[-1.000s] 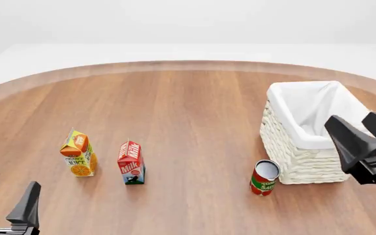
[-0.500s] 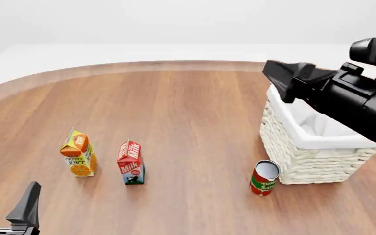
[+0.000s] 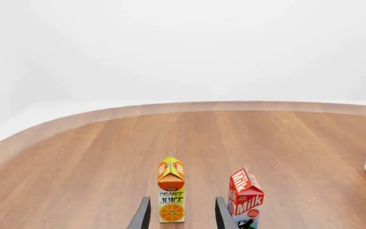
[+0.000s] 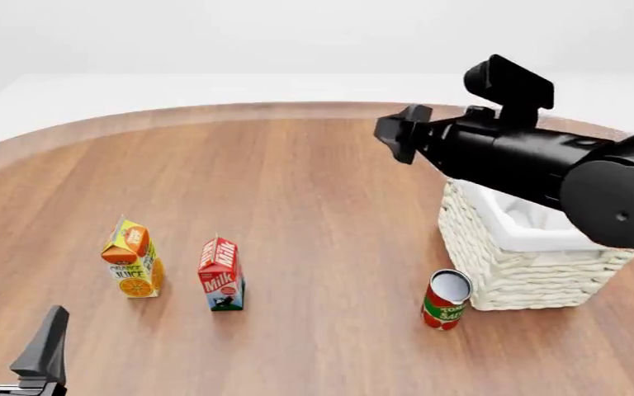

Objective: Pick the milk and place it in the basket.

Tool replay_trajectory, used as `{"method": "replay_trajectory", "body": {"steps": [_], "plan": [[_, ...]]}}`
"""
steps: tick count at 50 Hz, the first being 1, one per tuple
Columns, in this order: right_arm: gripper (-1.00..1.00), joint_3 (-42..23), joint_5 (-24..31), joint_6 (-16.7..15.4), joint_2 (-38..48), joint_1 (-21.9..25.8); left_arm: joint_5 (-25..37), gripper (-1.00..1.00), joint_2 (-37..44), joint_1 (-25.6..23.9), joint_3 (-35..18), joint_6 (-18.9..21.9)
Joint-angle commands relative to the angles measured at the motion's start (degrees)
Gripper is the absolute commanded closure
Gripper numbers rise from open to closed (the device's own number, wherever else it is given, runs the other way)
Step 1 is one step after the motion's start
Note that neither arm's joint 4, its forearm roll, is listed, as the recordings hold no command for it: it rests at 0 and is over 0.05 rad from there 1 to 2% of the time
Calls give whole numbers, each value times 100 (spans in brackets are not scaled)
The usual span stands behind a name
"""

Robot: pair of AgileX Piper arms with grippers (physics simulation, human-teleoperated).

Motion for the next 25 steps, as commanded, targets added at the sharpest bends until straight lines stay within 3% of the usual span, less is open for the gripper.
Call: {"method": "replay_trajectory", "body": {"steps": [1, 12, 25], "plan": [[-100, -194, 191, 442, 634, 190, 0, -100, 0, 0, 0, 0], [-100, -174, 65, 906, 1119, 233, 0, -100, 0, 0, 0, 0], [-100, -504, -85, 1207, 1709, 279, 0, -100, 0, 0, 0, 0]]}}
